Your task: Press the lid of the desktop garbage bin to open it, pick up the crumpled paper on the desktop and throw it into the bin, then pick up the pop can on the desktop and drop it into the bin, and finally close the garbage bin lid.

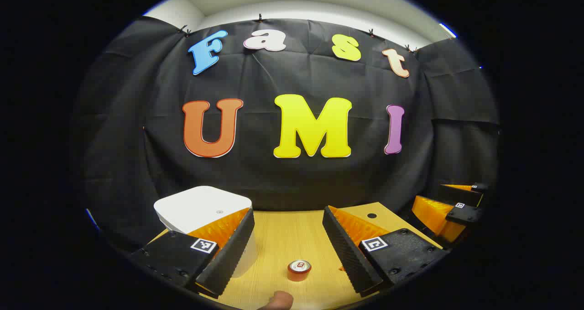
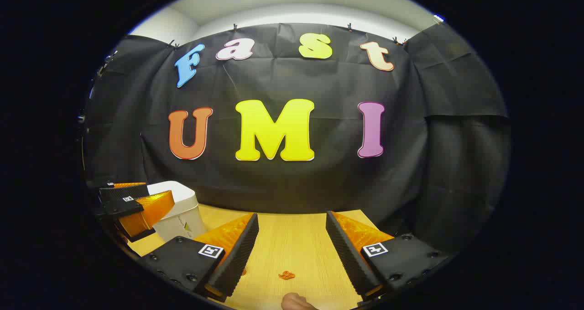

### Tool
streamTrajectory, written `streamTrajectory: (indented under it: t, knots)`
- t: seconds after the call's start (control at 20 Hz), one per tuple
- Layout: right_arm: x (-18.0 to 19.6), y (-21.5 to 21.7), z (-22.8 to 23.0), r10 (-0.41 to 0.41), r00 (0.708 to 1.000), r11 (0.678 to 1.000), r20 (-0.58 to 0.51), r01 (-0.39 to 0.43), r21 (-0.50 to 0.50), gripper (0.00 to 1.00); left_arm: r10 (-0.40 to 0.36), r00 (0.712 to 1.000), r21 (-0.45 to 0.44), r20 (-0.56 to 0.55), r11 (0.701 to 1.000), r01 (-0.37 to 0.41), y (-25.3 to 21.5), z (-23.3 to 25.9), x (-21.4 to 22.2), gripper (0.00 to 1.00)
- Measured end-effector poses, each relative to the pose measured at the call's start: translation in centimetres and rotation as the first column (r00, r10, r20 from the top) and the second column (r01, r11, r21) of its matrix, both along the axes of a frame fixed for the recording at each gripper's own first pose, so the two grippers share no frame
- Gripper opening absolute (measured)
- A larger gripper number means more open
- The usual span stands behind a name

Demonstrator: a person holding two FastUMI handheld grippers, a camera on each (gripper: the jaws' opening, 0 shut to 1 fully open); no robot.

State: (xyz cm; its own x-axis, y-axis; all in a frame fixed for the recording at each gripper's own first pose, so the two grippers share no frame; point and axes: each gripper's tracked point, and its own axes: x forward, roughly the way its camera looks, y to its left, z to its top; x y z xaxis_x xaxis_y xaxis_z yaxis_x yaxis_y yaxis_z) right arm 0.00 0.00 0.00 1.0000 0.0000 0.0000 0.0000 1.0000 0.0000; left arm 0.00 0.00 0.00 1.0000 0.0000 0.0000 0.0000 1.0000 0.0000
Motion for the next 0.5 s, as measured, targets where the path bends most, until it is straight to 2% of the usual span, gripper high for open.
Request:
streamTrajectory:
  t: [0.5]
  knots:
    - [0.23,0.63,0.05,0.033,0.999,0.999,-0.003,-0.033,-0.016,0.94,-0.005,1.000,-0.010,-0.013,1.000,0.005,-0.67,-0.63,0.54,0.99]
